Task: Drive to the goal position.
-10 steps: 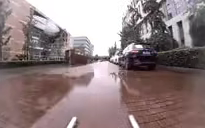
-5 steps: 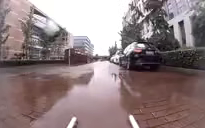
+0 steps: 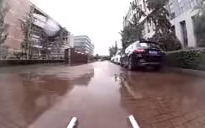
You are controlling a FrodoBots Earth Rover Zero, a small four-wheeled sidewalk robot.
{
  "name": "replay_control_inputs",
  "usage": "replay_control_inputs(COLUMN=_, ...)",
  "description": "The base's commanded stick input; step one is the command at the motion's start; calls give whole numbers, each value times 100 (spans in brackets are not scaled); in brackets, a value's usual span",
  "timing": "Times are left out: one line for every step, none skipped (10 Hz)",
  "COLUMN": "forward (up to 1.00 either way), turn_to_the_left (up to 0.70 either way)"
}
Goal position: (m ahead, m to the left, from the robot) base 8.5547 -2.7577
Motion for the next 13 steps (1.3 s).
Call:
replay_control_inputs(forward=70, turn_to_the_left=0)
replay_control_inputs(forward=70, turn_to_the_left=0)
replay_control_inputs(forward=70, turn_to_the_left=0)
replay_control_inputs(forward=70, turn_to_the_left=0)
replay_control_inputs(forward=70, turn_to_the_left=0)
replay_control_inputs(forward=70, turn_to_the_left=0)
replay_control_inputs(forward=70, turn_to_the_left=-2)
replay_control_inputs(forward=70, turn_to_the_left=-14)
replay_control_inputs(forward=70, turn_to_the_left=-14)
replay_control_inputs(forward=70, turn_to_the_left=-14)
replay_control_inputs(forward=70, turn_to_the_left=-14)
replay_control_inputs(forward=70, turn_to_the_left=-14)
replay_control_inputs(forward=70, turn_to_the_left=-12)
